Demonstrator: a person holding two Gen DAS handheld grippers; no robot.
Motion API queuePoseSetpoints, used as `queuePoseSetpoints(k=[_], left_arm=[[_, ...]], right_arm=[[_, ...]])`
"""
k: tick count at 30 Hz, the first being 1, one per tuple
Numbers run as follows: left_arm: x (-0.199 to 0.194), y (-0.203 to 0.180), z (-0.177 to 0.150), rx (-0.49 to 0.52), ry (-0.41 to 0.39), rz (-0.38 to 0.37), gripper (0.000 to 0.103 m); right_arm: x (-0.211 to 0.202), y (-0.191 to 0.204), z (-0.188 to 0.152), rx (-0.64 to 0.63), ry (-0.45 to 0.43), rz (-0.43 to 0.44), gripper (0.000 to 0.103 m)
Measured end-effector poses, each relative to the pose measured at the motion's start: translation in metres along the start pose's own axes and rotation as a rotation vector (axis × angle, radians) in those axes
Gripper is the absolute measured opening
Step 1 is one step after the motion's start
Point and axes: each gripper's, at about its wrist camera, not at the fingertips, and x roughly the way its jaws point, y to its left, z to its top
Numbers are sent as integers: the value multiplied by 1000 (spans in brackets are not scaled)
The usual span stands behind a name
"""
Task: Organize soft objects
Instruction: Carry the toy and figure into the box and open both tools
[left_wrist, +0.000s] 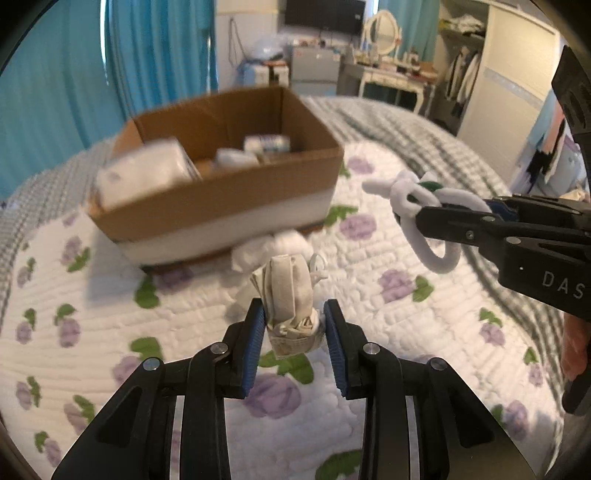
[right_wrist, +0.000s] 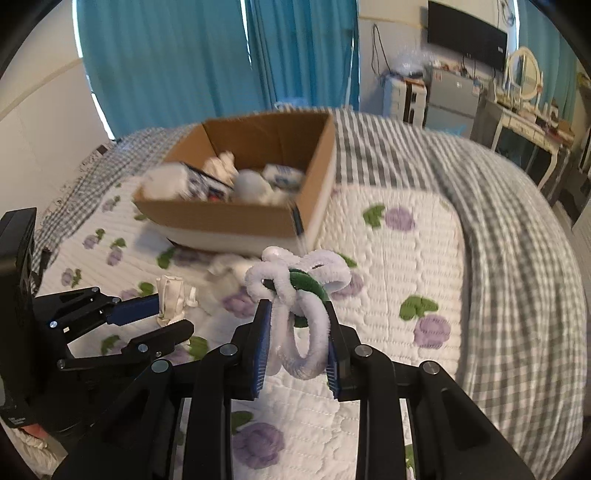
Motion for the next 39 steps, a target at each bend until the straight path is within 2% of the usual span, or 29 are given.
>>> queuePoseSetpoints(k=[11, 14, 19, 23, 29, 33, 36, 38, 39], left_arm=[[-78, 29, 39, -6, -131, 56, 32], [-92, 39, 55, -5, -167, 68, 32], [-93, 55, 82, 17, -204, 108, 32], [-78, 74, 109, 9, -212, 110, 32], [-25, 94, 146, 45, -196, 156, 32], [19, 105, 155, 45, -171, 148, 33], [54, 114, 154, 43, -139, 190, 36], [70, 115, 153, 59, -118, 188, 37], [80, 116, 151, 73, -106, 200, 43]], right_arm=[[-73, 44, 40, -75, -143, -18, 26], [-79, 53, 54, -84, -167, -5, 25], [-75, 58, 84, -86, -202, 14, 25], [-52, 58, 116, -84, -225, 18, 25], [10, 47, 159, -67, -199, 11, 26], [54, 37, 175, -42, -163, -4, 26], [85, 30, 180, -16, -135, -15, 26], [98, 25, 180, -4, -127, -16, 26], [107, 23, 180, 1, -120, -18, 26]])
